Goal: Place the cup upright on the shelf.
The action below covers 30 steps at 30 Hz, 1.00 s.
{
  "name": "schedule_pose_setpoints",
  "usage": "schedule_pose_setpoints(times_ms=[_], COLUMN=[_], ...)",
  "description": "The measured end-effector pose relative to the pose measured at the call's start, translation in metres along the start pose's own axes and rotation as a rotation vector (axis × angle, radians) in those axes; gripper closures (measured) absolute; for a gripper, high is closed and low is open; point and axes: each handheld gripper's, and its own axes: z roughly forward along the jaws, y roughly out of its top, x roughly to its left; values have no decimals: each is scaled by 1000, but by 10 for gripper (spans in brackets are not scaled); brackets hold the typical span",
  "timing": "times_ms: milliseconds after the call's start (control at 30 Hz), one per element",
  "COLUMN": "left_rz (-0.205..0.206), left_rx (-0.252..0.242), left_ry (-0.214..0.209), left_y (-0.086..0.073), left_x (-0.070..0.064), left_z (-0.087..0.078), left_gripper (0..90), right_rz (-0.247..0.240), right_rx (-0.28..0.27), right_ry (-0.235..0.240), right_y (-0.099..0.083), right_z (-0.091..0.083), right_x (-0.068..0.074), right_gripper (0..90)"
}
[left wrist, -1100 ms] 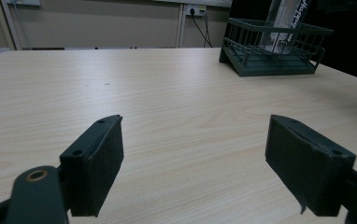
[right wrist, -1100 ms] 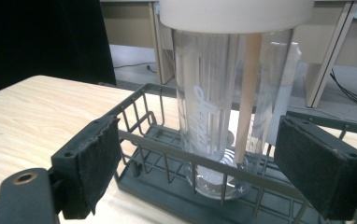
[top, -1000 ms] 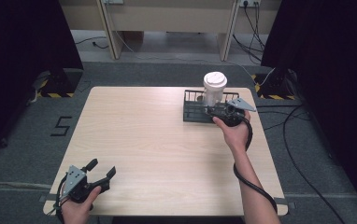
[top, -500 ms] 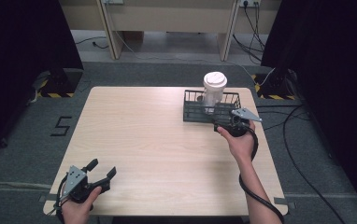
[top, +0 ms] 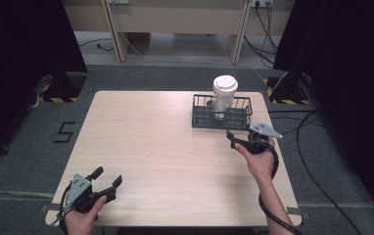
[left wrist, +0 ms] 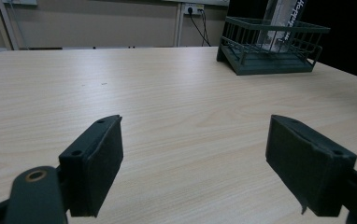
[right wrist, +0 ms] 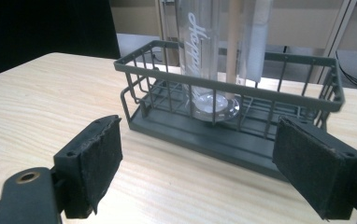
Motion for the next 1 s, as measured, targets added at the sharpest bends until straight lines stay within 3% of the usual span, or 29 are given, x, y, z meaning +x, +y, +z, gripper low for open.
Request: schedule_pose_setpoints(times_ms=[600, 1000], left_rz=[-1, -2], left_rx=[-2, -7], left_ry=[0, 1], left_y=[0, 0], left_x=[-1, -1], left_z=[0, -1], left_gripper=[186, 186], right_rz=[-1, 23], right_rx=[2, 15], right_ry=[-11, -11], right_y=[-20, -38], right_z=[-28, -47], right_x=[-5, -7], right_gripper=[170, 188])
